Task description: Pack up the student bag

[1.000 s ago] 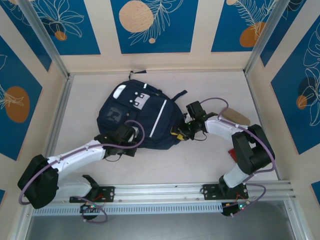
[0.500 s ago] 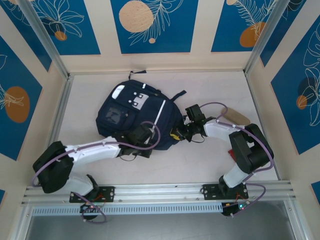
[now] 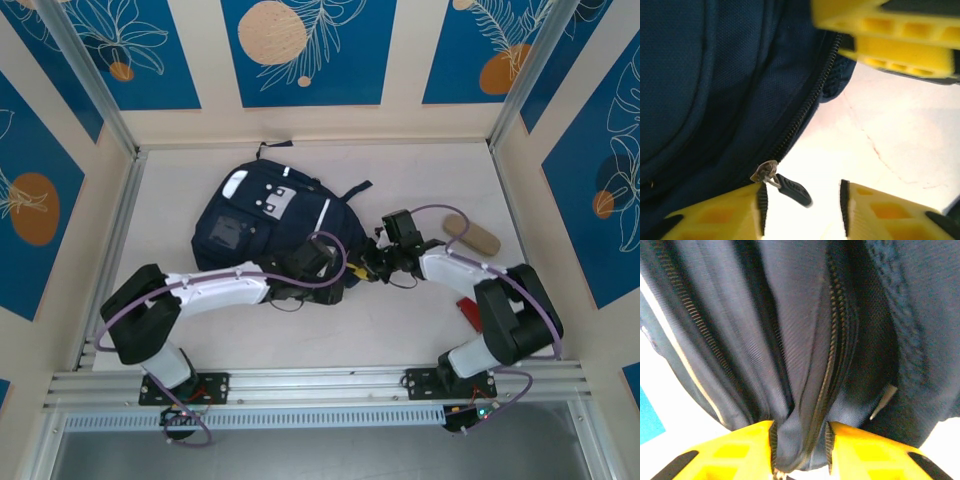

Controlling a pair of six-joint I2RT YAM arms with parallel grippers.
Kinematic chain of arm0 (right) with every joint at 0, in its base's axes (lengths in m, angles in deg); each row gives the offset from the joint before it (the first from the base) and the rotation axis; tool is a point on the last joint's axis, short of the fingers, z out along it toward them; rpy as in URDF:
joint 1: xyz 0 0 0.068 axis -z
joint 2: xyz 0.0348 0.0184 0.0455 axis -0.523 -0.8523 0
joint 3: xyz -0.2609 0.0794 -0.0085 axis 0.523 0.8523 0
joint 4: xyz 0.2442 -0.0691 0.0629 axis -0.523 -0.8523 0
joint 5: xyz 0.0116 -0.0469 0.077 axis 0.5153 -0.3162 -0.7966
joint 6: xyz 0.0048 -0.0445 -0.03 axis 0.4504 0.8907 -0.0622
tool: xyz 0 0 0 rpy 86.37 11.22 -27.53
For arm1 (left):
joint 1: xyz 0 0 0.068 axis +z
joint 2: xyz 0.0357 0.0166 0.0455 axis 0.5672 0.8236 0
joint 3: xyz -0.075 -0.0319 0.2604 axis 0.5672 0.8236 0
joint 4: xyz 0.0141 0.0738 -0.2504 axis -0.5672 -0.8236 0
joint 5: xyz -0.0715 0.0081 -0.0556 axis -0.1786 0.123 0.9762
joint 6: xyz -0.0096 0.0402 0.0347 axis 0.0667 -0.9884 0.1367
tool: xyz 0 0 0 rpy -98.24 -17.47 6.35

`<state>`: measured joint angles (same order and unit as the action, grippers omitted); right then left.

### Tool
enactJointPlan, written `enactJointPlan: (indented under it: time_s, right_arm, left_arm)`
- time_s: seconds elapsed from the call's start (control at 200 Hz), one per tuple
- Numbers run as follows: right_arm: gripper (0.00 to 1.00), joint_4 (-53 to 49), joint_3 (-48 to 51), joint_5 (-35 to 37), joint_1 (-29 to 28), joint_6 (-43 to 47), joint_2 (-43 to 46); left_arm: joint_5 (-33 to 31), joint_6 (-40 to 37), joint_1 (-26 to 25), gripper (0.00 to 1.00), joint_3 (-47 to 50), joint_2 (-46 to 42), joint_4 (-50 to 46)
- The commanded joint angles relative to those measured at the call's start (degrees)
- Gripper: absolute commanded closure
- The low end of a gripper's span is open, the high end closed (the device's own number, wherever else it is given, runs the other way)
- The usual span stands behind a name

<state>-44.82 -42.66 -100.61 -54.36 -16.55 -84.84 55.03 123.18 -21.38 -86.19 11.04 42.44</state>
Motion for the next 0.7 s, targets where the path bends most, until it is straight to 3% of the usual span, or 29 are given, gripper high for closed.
enactJointPlan:
  time_s: [0.0,0.1,0.305,0.52,0.695]
  right_arm:
    - [0.6,-8.7,-0.6,3.8,0.6,7.7,5.1]
    - [0.54,-14.1,-2.0,8.1,-0.3,13.9,7.7]
    - [0.48,-18.9,-4.3,16.7,-7.6,22.8,9.7]
    - [0.46,-23.0,-8.3,35.1,-22.7,21.2,5.7]
    - [0.46,-23.7,-13.2,41.4,-30.8,18.0,-1.7]
  left_arm:
    - [1.1,1.5,1.4,0.43,-0.2,-4.9,-2.3]
    - [2.0,2.6,4.1,0.29,-0.1,-9.0,-6.0]
    - [-2.1,4.3,11.1,0.17,-0.7,-16.4,-14.3]
    - [-6.5,8.6,18.1,0.08,3.4,-22.4,-19.4]
    - [-8.6,11.7,20.1,0.02,6.2,-25.5,-20.2]
